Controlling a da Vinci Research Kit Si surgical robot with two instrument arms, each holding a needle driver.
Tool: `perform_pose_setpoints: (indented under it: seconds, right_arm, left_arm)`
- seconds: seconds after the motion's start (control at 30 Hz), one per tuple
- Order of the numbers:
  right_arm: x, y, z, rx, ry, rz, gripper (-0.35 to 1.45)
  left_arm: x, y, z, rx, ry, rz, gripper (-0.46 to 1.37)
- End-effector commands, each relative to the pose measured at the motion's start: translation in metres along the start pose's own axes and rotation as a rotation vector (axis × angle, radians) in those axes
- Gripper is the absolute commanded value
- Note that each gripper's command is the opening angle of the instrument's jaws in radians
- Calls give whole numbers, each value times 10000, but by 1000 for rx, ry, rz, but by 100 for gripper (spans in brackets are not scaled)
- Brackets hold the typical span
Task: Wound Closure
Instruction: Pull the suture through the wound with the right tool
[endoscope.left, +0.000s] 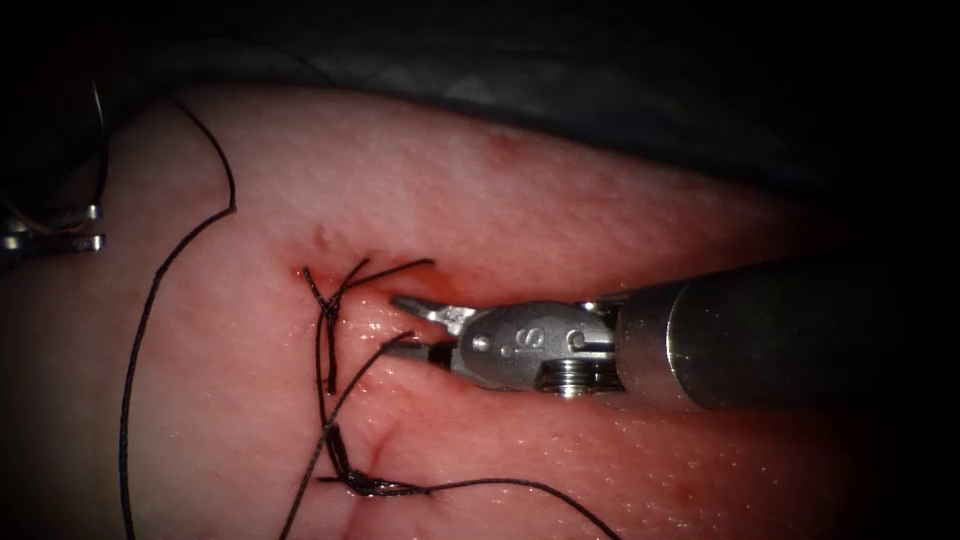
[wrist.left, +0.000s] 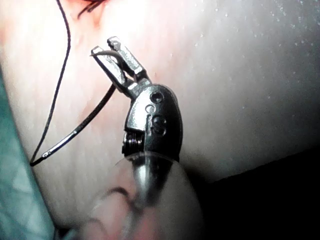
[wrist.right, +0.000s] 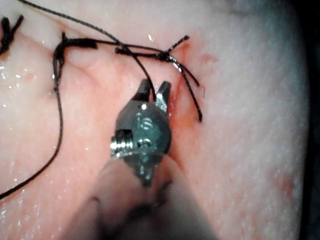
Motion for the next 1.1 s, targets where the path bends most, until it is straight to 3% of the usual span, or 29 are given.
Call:
perform_pose_setpoints:
  seconds: [0.03,0.3,0.47,0.77,1.1]
  right_arm:
    - [0,0,-2,27,10,17,-35]
    - [14,-5,-11,45,7,50,-35]
    - [30,-26,-28,111,-10,43,-35]
    - [75,-101,-64,258,-15,27,-35]
    - [127,-176,-75,368,-23,-17,-35]
  left_arm:
    - [1,0,0,-9,0,-1,-35]
    - [1,-1,1,-8,0,-1,-35]
    - [2,-3,2,-8,0,-2,-35]
    - [2,-3,2,-8,1,-3,-35]
    - [2,-3,2,-8,0,-3,-35]
